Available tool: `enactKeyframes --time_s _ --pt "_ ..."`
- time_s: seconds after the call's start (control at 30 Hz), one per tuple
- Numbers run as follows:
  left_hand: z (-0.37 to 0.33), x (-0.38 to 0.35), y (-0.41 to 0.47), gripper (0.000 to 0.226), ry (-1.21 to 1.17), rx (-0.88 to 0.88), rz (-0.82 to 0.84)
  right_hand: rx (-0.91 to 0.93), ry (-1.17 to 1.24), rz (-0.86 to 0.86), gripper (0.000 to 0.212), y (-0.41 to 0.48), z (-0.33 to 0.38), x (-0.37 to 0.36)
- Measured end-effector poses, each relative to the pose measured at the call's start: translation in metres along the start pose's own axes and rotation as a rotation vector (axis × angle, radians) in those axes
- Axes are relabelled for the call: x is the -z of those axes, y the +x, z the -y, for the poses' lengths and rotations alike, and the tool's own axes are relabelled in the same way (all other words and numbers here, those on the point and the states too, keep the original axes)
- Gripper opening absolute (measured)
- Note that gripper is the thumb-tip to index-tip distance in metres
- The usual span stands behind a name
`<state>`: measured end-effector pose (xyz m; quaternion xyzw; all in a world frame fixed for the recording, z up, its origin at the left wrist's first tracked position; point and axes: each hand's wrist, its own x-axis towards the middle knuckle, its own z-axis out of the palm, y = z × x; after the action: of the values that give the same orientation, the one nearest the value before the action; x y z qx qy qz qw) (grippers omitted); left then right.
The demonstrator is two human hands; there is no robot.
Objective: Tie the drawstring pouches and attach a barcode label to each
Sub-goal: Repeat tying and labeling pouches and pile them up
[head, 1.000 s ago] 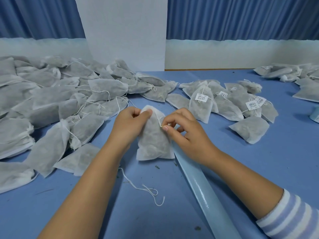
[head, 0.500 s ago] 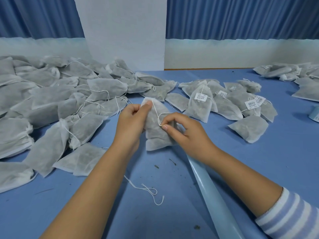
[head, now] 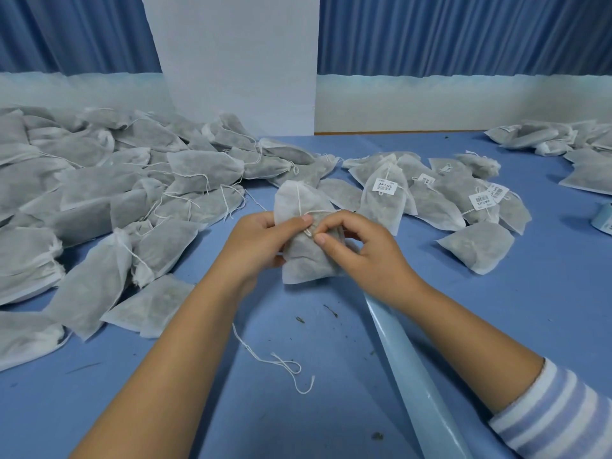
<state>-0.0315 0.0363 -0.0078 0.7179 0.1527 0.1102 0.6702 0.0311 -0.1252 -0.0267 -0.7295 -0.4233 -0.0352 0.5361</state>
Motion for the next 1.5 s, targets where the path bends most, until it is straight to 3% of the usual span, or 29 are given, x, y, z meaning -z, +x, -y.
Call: enactKeyframes --time_s 0.1,0.2,0.27,0.37,0.5,0.63,0.87,1.03,1.17,1.5 --pt "0.002 0.009 0.006 0.017 -0.034 0.045 -0.029 -0.078 0.070 -0.073 0.012 0.005 -0.001 0.007" --pt "0.003 0.018 0.011 0.012 -0.034 0.120 -0.009 -0.250 -0.027 -0.128 0.019 0.009 -0.008 0.015" --pt "0.003 0.021 0.012 0.010 -0.038 0.175 0.017 -0.424 -0.096 -0.075 0.013 0.011 -0.014 0.020" --pt "0.004 0.025 0.013 0.011 -0.048 0.233 0.060 -0.673 -0.011 -0.004 0.015 0.013 -0.015 0.025" --pt "0.004 0.033 0.014 0.016 -0.059 0.266 0.092 -0.829 0.083 0.146 0.021 0.014 -0.011 0.033" --pt "0.007 0.032 0.014 0.019 -0.048 0.298 0.134 -0.799 0.152 0.183 0.024 0.012 -0.011 0.035" --pt "0.010 0.025 0.014 0.020 -0.270 0.320 0.285 -0.523 0.211 0.176 0.014 0.010 -0.012 0.033" --pt "0.014 0.022 0.017 0.023 -0.292 0.293 0.307 -0.444 0.145 0.174 0.019 0.010 -0.011 0.031" --pt "0.016 0.020 0.017 0.037 -0.277 0.275 0.325 -0.403 0.072 0.166 0.024 0.008 -0.012 0.031" --pt "0.019 0.020 0.019 0.049 -0.280 0.281 0.343 -0.241 -0.107 0.176 0.017 0.004 -0.009 0.026"
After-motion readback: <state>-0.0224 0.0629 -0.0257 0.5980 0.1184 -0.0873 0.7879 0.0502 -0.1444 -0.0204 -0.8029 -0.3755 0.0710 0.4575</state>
